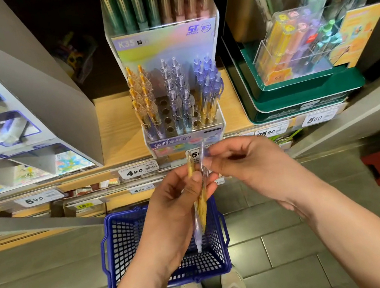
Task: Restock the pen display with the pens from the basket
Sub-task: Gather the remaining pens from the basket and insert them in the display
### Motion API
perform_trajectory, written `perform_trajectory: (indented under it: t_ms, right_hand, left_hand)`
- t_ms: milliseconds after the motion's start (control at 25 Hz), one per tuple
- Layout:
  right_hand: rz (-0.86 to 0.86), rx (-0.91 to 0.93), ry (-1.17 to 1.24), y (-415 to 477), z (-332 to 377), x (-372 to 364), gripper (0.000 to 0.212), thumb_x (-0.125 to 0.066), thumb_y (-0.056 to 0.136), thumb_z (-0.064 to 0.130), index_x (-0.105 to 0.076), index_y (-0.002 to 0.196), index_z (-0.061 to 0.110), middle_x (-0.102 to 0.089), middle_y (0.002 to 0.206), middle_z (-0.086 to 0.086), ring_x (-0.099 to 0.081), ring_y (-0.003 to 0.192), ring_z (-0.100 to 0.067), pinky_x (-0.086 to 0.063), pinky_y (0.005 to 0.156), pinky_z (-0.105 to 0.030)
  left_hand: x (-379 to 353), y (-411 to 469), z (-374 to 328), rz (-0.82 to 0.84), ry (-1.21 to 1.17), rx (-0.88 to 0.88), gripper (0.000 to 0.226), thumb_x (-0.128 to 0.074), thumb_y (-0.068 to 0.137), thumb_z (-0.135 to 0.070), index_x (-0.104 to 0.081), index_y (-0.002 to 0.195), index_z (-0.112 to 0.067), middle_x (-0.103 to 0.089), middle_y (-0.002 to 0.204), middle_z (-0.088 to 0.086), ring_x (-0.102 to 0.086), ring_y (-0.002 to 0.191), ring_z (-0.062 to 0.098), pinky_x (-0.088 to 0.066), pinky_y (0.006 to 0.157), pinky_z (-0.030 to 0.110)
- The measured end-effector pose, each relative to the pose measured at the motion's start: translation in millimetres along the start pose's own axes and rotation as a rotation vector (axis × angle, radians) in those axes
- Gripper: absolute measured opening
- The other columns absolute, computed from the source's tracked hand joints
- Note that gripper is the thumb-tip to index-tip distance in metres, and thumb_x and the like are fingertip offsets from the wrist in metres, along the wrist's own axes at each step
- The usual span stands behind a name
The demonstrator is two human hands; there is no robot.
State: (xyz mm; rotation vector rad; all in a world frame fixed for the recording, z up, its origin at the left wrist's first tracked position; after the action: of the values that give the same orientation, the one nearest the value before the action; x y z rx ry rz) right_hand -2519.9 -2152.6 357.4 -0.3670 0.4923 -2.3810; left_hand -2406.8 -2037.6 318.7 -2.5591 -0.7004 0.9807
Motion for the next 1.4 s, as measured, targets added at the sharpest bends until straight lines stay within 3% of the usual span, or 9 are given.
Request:
perform_trajectory:
  t_ms: [80,200,320,520,800,1080,1200,1320,1400]
  right_hand:
    - [-0.052,0.105,0.079,0,16,11,0.016,-0.077,0.083,0.015,-0.075,0.098,0.013,-0.077,0.086,-0.01,-0.071,0.075,-0.013,-0.059,0.075,-0.026]
    - [-0.247,0.369,0.096,2,49,35,0.008,-0.075,0.086,0.011,-0.073,0.094,0.014,-0.077,0.078,-0.004,-0.072,0.068,-0.014,-0.06,0.071,-0.026]
    - [-0.426,0.529,0.067,5,72,48,0.011,-0.075,0.089,0.011,-0.07,0.09,0.021,-0.075,0.073,0.002,-0.073,0.071,-0.015,-0.06,0.071,-0.025]
    - [-0.449,0.56,-0.161,19,74,38,0.014,-0.077,0.088,0.017,-0.07,0.088,0.029,-0.075,0.081,0.002,-0.074,0.076,-0.014,-0.06,0.074,-0.025]
    - [-0.447,0.61,-0.563,31,49,21,0.017,-0.078,0.088,0.027,-0.078,0.1,0.016,-0.074,0.084,0.01,-0.069,0.076,-0.003,-0.055,0.075,-0.012]
    - [-0.482,0.629,-0.618,28,31,19,0.022,-0.077,0.088,0.023,-0.074,0.108,0.015,-0.069,0.09,0.012,-0.068,0.08,-0.001,-0.052,0.082,-0.008]
    - [-0.283,0.53,-0.617,4,-1,11,0.033,-0.072,0.09,0.006,-0.069,0.12,0.02,-0.072,0.103,0.008,-0.07,0.089,-0.003,-0.057,0.089,-0.024]
    - [0.205,0.224,-0.129,-22,-31,-16,0.062,-0.078,0.081,-0.002,-0.064,0.124,0.04,-0.074,0.105,0.009,-0.073,0.093,-0.008,-0.055,0.09,-0.02]
    - [0.172,0.194,0.092,-29,-41,-25,0.056,-0.083,0.077,0.004,-0.067,0.119,0.038,-0.077,0.103,0.004,-0.075,0.091,-0.012,-0.055,0.086,-0.02]
  left_hand:
    - [3,3,-1,-0.078,-0.007,-0.021,0.024,-0.064,0.086,-0.015,-0.073,0.106,-0.005,-0.075,0.105,0.013,-0.072,0.098,0.029,-0.061,0.088,0.035]
    - [10,6,-2,-0.145,-0.033,-0.005,0.017,-0.067,0.084,-0.021,-0.081,0.093,-0.017,-0.075,0.102,0.0,-0.068,0.094,0.022,-0.061,0.086,0.035]
    - [14,2,-2,-0.183,0.054,-0.013,0.018,-0.069,0.083,-0.028,-0.083,0.093,-0.024,-0.074,0.097,-0.005,-0.061,0.079,0.008,-0.049,0.083,0.028]
    - [16,0,-3,-0.178,0.042,0.024,0.019,-0.07,0.083,-0.029,-0.082,0.096,-0.022,-0.07,0.086,-0.008,-0.056,0.069,0.004,-0.043,0.075,0.027]
    - [21,1,-2,-0.163,0.049,0.035,0.028,-0.076,0.073,-0.034,-0.082,0.097,-0.021,-0.071,0.086,-0.007,-0.061,0.07,0.002,-0.051,0.065,0.018]
    - [23,3,-4,-0.174,-0.02,0.002,0.029,-0.076,0.079,-0.031,-0.076,0.102,-0.014,-0.063,0.076,-0.003,-0.058,0.066,0.007,-0.052,0.059,0.02]
    - [22,6,-11,-0.195,-0.079,-0.03,0.022,-0.075,0.081,-0.03,-0.073,0.096,-0.014,-0.064,0.079,0.0,-0.061,0.068,0.01,-0.055,0.061,0.021]
    - [18,7,-16,-0.212,-0.153,-0.056,0.012,-0.07,0.085,-0.028,-0.073,0.087,-0.017,-0.072,0.088,-0.001,-0.065,0.072,0.009,-0.057,0.064,0.02]
    - [15,7,-15,-0.229,-0.182,-0.053,0.012,-0.07,0.084,-0.026,-0.071,0.087,-0.014,-0.073,0.093,0.002,-0.067,0.076,0.01,-0.058,0.065,0.019]
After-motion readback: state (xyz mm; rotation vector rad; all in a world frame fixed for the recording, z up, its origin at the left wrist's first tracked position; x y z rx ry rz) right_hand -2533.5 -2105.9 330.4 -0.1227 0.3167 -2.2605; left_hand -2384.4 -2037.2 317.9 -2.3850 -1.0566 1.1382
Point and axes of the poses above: each hand's wrist, its own y-axis towards the middle knuckle, its own x-axis out of the back of the hand, z = x × y, the point moved 3 cm from there along y, towards the middle knuckle
